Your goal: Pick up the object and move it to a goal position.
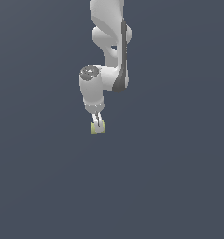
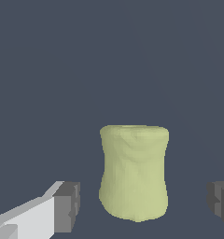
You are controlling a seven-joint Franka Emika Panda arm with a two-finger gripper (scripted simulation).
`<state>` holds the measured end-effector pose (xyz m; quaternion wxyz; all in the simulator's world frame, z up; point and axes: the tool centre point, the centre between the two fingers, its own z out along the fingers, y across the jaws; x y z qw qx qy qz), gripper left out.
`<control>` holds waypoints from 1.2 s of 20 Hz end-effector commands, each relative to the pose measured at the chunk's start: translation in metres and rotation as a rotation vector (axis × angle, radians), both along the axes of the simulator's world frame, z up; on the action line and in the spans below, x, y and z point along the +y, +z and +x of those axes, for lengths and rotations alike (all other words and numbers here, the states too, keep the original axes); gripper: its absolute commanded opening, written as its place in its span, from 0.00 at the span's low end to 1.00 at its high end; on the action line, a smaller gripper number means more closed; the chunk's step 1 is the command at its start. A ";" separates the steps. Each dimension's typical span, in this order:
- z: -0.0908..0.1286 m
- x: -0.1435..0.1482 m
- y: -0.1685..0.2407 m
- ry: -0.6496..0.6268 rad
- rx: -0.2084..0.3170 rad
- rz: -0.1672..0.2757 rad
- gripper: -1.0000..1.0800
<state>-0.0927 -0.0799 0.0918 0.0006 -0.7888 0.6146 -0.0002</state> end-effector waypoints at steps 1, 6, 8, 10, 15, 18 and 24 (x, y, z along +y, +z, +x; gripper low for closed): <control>-0.002 -0.001 -0.001 -0.016 0.001 -0.001 0.96; -0.002 -0.001 -0.002 -0.014 0.001 -0.001 0.96; -0.002 -0.001 -0.006 -0.015 0.001 -0.001 0.96; -0.002 -0.001 -0.012 -0.016 0.001 -0.001 0.96; -0.003 -0.001 -0.034 -0.018 0.001 -0.001 0.96; -0.003 -0.001 -0.045 -0.020 0.001 -0.001 0.96; -0.003 -0.001 -0.052 -0.020 0.001 0.000 0.00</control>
